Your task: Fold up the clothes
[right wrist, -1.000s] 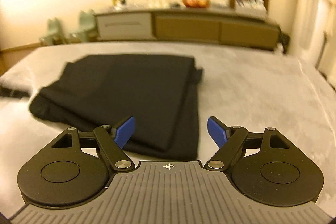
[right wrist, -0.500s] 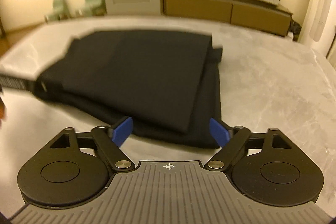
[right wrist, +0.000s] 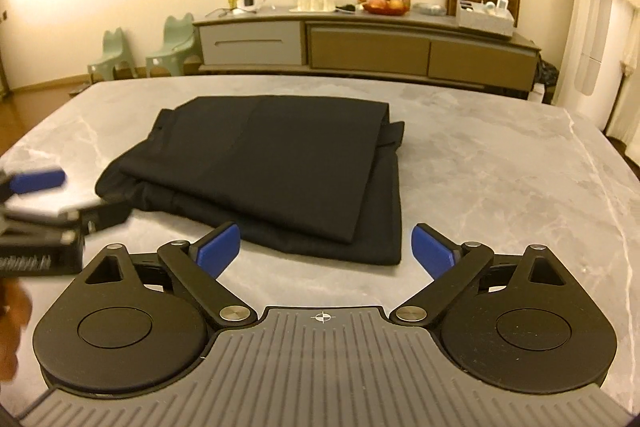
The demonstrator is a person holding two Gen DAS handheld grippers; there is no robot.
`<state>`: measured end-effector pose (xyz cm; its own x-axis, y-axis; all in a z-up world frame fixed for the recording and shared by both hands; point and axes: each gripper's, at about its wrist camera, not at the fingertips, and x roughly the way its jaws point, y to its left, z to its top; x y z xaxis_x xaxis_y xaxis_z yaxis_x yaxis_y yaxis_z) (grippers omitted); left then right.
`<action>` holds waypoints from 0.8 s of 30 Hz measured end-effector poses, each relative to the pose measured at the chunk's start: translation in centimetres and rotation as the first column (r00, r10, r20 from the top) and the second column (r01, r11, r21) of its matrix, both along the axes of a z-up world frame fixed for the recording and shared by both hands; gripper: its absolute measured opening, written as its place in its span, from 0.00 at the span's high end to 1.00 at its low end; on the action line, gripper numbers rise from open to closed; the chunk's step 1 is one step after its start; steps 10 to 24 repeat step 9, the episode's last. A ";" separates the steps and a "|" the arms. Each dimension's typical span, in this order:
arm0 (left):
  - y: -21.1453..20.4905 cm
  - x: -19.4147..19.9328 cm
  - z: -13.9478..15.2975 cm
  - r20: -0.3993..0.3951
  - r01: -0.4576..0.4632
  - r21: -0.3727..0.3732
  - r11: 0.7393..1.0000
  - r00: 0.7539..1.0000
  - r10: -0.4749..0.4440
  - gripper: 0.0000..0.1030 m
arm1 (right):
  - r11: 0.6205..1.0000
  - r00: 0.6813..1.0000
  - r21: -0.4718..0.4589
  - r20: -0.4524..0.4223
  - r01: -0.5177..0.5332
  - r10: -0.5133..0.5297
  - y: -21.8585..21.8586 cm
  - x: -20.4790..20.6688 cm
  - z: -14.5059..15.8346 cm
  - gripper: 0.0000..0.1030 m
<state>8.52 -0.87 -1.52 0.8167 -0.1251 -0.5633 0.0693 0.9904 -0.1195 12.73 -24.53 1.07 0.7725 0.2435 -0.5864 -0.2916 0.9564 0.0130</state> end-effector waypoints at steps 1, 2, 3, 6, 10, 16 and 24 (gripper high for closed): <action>-0.1 0.0 -0.3 -0.028 0.004 -0.034 0.999 1.000 -0.005 0.00 | 1.000 1.000 0.000 -0.001 0.002 -0.002 -0.1 0.0 -0.1 0.08; -0.3 0.0 -0.5 -0.059 0.000 -0.058 0.998 0.998 -0.004 0.00 | 1.000 1.000 0.000 -0.002 0.004 -0.004 -0.2 0.1 -0.1 0.08; -0.6 0.0 -0.8 -0.085 -0.003 -0.055 0.998 0.996 -0.002 0.00 | 1.000 1.000 0.000 -0.003 0.006 -0.006 -0.3 0.1 -0.1 0.08; -1.2 0.4 -1.5 -0.119 0.008 -0.005 1.000 0.993 -0.008 0.00 | 1.000 1.000 0.004 -0.009 0.009 -0.009 -0.5 0.2 -0.2 0.08; -1.6 0.2 -1.7 -0.123 0.016 0.027 1.000 0.992 -0.013 0.00 | 1.000 1.000 0.004 -0.011 0.001 0.000 -0.6 0.2 -0.2 0.08; -1.6 0.2 -1.7 -0.123 0.016 0.027 1.000 0.992 -0.013 0.00 | 1.000 1.000 0.004 -0.011 0.001 0.000 -0.6 0.2 -0.2 0.08; -1.6 0.2 -1.7 -0.123 0.016 0.027 1.000 0.992 -0.013 0.00 | 1.000 1.000 0.004 -0.011 0.001 0.000 -0.6 0.2 -0.2 0.08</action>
